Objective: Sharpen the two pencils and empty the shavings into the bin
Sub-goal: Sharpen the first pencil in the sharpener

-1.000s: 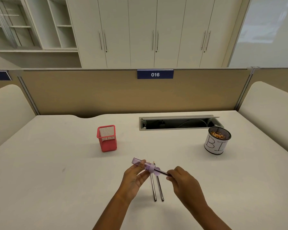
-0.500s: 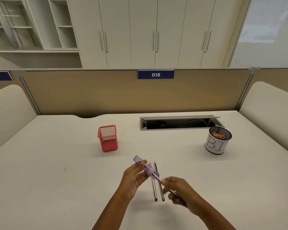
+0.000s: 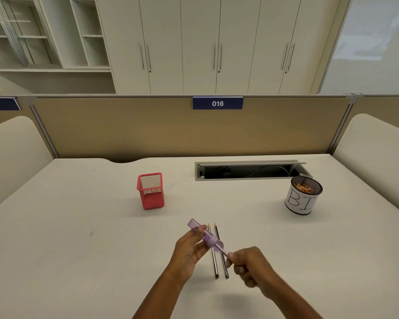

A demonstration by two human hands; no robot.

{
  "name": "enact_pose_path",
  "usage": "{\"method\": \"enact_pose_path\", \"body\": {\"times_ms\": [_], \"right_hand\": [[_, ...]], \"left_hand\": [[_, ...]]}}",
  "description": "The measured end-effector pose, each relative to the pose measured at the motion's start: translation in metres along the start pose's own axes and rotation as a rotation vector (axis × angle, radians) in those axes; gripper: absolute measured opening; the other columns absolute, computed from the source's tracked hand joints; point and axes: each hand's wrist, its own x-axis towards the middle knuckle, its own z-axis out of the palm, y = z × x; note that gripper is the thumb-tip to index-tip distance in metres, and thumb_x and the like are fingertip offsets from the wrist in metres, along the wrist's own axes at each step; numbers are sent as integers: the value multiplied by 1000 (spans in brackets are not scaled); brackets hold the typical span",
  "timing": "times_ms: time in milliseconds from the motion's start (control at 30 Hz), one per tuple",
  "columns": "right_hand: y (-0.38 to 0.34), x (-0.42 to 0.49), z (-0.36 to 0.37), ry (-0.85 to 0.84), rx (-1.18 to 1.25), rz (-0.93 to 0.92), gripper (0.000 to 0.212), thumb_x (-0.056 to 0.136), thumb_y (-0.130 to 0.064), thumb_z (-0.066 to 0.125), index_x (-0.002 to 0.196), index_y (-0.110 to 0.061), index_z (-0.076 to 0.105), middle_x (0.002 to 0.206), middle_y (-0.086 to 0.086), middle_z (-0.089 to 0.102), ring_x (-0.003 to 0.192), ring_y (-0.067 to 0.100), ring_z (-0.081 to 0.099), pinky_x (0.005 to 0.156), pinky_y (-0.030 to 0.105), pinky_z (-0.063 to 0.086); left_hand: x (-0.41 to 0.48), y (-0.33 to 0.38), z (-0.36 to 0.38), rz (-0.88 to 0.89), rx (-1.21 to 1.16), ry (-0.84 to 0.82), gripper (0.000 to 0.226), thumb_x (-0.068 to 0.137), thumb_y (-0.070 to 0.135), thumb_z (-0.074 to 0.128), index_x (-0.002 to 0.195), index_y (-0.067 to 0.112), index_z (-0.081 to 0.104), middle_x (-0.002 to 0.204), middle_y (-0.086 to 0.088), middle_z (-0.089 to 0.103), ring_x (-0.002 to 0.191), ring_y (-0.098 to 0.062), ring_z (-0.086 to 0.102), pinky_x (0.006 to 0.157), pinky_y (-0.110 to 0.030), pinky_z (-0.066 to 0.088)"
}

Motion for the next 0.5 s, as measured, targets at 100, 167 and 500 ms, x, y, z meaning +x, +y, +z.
{"method": "enact_pose_path", "body": {"times_ms": [100, 167, 500], "right_hand": [[-2, -2, -10, -229, 469, 327, 31, 94, -13, 43, 66, -5, 56, 40, -3, 34, 25, 3, 20, 26, 8, 13], [1, -3, -10, -253, 463, 304, 28, 93, -13, 44, 70, -4, 57, 41, -1, 39, 26, 3, 24, 25, 10, 15], [9, 0, 0, 389, -892, -668, 10, 78, -18, 63, 73, -23, 56, 63, -10, 53, 53, 6, 48, 51, 12, 34]], "left_hand": [[-2, 0, 1, -9, 53, -35, 13, 92, 9, 51, 88, 6, 63, 86, -11, 63, 79, -25, 62, 54, -20, 57], [0, 1, 0, -2, 75, -34, 13, 92, 9, 51, 89, 6, 63, 87, -10, 63, 80, -25, 62, 54, -20, 57], [-2, -11, 3, -1, -157, 55, 15, 92, 6, 50, 83, 0, 61, 84, -17, 63, 61, -27, 69, 51, -24, 58]]}}
